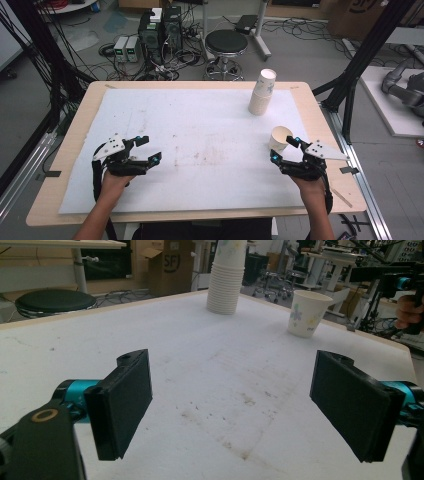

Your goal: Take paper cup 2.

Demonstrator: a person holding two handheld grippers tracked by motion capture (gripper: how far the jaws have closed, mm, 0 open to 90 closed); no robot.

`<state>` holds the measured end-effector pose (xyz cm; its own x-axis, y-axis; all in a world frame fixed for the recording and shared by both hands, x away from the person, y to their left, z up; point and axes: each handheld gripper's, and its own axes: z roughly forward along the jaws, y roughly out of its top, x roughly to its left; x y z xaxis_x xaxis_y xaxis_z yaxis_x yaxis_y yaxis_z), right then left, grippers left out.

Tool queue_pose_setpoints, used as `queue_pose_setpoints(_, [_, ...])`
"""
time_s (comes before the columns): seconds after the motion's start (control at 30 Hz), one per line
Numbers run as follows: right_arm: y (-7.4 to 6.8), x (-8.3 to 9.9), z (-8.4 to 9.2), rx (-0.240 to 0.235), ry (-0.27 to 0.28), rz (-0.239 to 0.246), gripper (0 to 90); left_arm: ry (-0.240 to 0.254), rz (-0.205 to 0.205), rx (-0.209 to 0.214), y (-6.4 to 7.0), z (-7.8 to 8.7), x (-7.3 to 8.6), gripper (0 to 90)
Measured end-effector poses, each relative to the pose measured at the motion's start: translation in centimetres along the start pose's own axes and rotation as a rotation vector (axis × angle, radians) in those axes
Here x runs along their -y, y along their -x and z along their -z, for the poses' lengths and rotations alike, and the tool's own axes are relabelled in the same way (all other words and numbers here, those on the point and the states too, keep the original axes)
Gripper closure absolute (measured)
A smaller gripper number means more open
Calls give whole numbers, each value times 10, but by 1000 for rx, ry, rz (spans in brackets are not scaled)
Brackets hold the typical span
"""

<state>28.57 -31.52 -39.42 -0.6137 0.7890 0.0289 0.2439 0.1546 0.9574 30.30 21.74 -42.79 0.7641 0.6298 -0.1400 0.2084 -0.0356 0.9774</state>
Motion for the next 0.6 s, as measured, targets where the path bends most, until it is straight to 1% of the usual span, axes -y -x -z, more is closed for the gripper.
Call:
queue_pose_setpoints(0.07, [-1,-1,-3,-14,-1,-4,197,2,-6,0,1,1,0,170])
queue_pose_setpoints(0.27, [-4,-4,-10,-28,-8,1,197,-5,-8,-2,-1,0,2,167])
queue_pose_setpoints(0.3, [-5,-7,-12,-43,-5,-7,197,-6,-9,-9,-1,0,2,172])
queue_pose_setpoints(0.33, [-5,-7,-12,-43,-5,-7,197,-11,-12,-13,-1,0,3,172])
queue_pose_setpoints(0.4, [-6,-12,-14,-60,-1,-4,197,-12,-25,-25,-1,0,3,176])
queue_pose_setpoints(0.43, [-7,-15,-14,-58,2,5,197,-14,-33,-31,-2,0,3,176])
queue_pose_setpoints(0.47, [-7,-17,-15,-58,2,3,197,-14,-38,-37,-2,-1,3,176])
queue_pose_setpoints(0.53, [-7,-22,-17,-58,3,6,197,-17,-40,-39,-2,-1,4,176])
queue_pose_setpoints(0.57, [-7,-25,-19,-60,-2,9,197,-23,-41,-47,-3,-2,4,176])
queue_pose_setpoints(0.6, [-6,-32,-22,-60,-10,15,198,-29,-36,-51,-3,-2,5,176])
